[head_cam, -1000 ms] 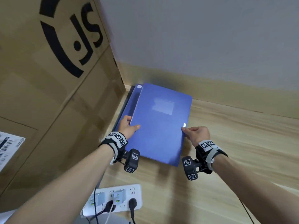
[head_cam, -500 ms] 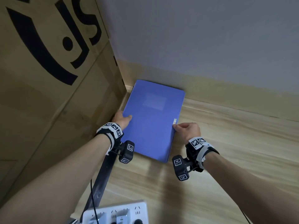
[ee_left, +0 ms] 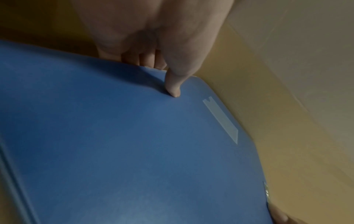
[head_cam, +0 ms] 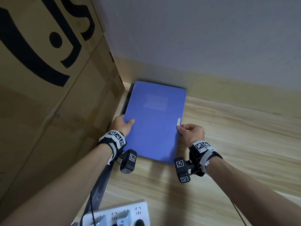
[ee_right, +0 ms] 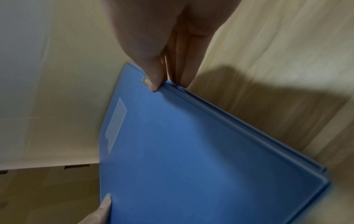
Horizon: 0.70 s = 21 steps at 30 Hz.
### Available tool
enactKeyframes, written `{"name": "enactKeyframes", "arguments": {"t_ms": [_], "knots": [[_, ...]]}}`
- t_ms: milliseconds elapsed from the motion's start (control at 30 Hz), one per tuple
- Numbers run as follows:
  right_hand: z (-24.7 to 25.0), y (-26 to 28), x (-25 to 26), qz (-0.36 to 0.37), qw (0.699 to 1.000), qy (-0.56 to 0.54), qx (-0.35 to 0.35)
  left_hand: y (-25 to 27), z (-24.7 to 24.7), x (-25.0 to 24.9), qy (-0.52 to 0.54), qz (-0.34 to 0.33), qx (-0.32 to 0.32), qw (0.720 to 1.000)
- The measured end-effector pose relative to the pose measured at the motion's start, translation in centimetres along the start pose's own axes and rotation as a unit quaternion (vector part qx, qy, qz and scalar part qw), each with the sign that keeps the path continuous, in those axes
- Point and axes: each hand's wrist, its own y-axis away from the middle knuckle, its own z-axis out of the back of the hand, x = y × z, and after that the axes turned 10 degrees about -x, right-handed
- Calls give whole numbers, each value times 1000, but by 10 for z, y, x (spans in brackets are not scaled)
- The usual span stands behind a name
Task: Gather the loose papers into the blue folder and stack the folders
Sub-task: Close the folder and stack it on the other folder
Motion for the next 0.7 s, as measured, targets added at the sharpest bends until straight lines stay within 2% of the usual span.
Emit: {"name": "enactKeyframes", "arguments": {"t_ms": [67, 167, 267, 400, 467, 600, 700], "knots": [[2, -3, -1, -4, 1000, -9, 3, -15, -8, 16, -15, -11, -10, 1000], [2, -3, -4, -13, 999, -32, 7, 7, 1, -7, -2, -9, -3, 1000], [4, 0, -6, -13, 999, -48, 10, 7, -1, -7, 3, -9, 3, 1000], [6, 2, -4, -3, 999, -43, 14, -32, -20, 32, 1, -4, -6, 1000], [7, 2, -2, 5, 999, -35, 18, -8, -10, 8, -12, -8, -11, 1000], [12, 4, 1, 27, 999, -23, 29, -4, -7, -1, -46, 5, -4, 999], [19, 2, 0, 46, 997, -46, 43, 5, -5, -15, -47, -9, -14, 999]]}}
